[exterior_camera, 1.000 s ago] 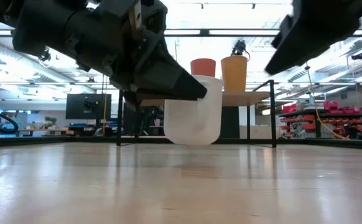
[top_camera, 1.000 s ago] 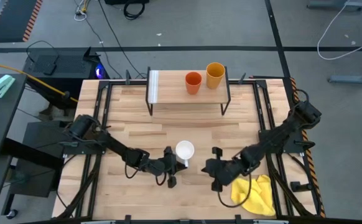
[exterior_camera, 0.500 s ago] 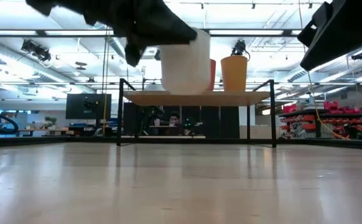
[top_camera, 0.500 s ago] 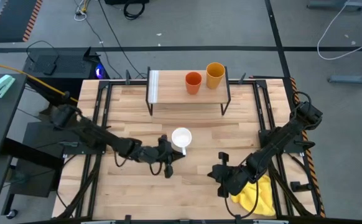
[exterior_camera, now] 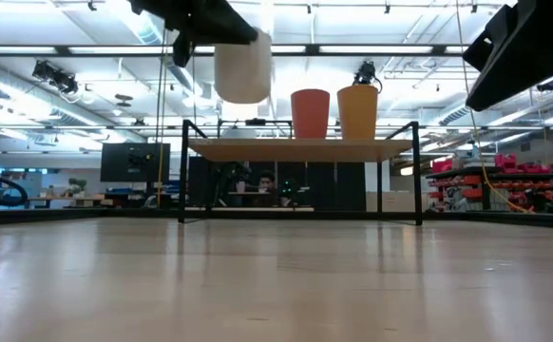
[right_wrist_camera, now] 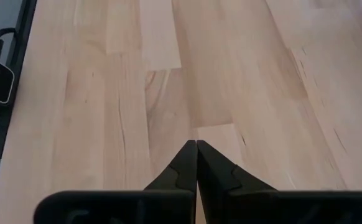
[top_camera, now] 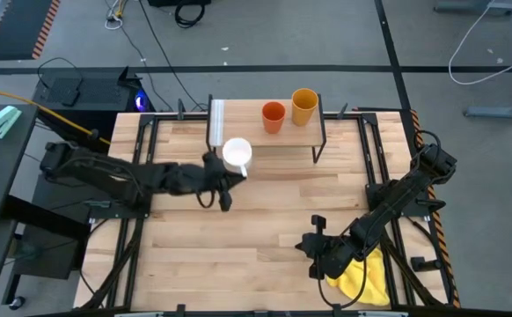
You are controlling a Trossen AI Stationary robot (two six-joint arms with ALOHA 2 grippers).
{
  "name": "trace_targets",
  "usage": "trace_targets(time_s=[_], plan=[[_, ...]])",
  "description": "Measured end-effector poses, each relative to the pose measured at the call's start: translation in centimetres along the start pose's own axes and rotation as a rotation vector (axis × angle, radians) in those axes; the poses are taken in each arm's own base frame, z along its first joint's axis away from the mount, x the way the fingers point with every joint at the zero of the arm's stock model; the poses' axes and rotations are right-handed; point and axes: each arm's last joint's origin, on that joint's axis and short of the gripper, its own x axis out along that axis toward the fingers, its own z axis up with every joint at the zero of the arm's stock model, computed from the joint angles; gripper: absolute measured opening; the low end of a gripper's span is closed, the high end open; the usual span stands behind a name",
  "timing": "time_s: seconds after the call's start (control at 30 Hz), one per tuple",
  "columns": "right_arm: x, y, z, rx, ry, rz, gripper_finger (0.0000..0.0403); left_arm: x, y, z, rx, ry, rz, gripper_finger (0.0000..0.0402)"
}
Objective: Stack small to large cups/mugs on shelf
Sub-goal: Put the white mug on the shelf
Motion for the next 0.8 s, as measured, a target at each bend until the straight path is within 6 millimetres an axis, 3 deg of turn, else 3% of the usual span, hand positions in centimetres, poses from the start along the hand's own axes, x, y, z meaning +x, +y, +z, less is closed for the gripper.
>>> trace_targets(time_s=[0.37,0.6,0.8], plan=[[0.0,-0.2,-0.1,-0.009,0.012,-0.012,0.0011,1.0,6.9,4.2,-0.045,0.041,0.076,0.0010],[0.2,-0.6,0.0,-0.013,0.022,-0.038,0.0012,2.3,8.5,7.6,-0.040,0.084,0.094,0.0010],[0.3,-0.8,0.1,-0.012,0.017,-0.058,0.0010,5.4,10.3,6.1,-0.060,0.163,0.124,0.0010]])
